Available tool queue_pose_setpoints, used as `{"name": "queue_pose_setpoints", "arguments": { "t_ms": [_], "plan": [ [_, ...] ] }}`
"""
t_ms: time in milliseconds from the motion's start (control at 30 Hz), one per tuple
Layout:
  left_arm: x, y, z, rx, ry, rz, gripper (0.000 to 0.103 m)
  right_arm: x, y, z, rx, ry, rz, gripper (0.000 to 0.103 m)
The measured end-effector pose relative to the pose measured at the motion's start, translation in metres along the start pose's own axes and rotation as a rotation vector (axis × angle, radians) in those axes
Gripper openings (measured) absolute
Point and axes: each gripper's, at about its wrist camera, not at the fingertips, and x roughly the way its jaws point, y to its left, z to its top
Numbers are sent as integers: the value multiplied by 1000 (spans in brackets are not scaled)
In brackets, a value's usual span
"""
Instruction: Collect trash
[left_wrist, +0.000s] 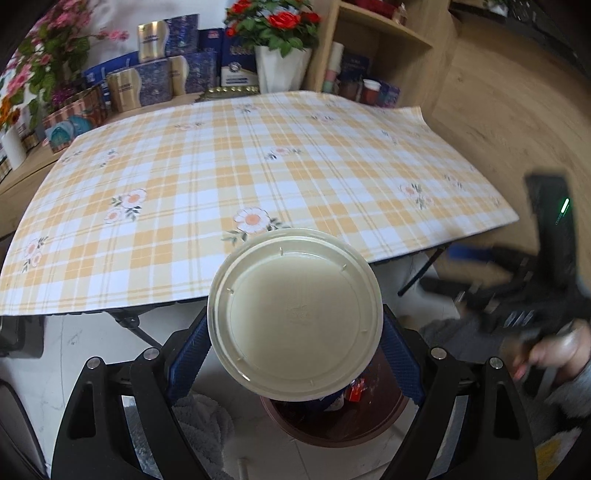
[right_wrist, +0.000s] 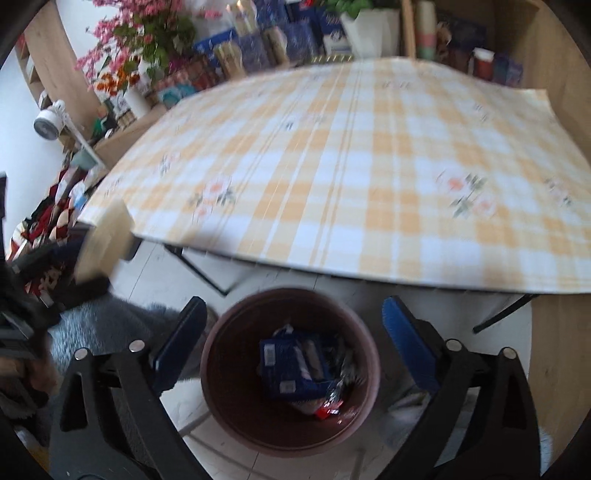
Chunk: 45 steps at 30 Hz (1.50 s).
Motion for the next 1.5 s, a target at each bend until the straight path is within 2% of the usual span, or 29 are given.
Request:
{"name": "queue_pose_setpoints", "arguments": {
  "t_ms": [167,300,567,833,967,1200,1500],
  "plan": [
    [30,-13,-9,70,73,4,84,-23,-11,16,19,-88,-27,97],
    [59,-21,-20,122,146,3,84,-35,-19,24,36,-121,-47,97],
    [104,-30,-34,170,256,0,85,-42,-20,24,30,-134,-72,97],
    [121,-32,-37,187,295,-20,90,-45,-17,26,18,-141,-75,97],
    [110,-27,-31,151,252,-19,95,-47,-17,26,18,-147,-80,97],
    [90,-21,-12,99,179,-7,96,-55,-21,28,38,-160,-87,97],
    [3,-8,34,51,-71,78,97,-90,-17,45,25,-221,-129,97]
  ]
}}
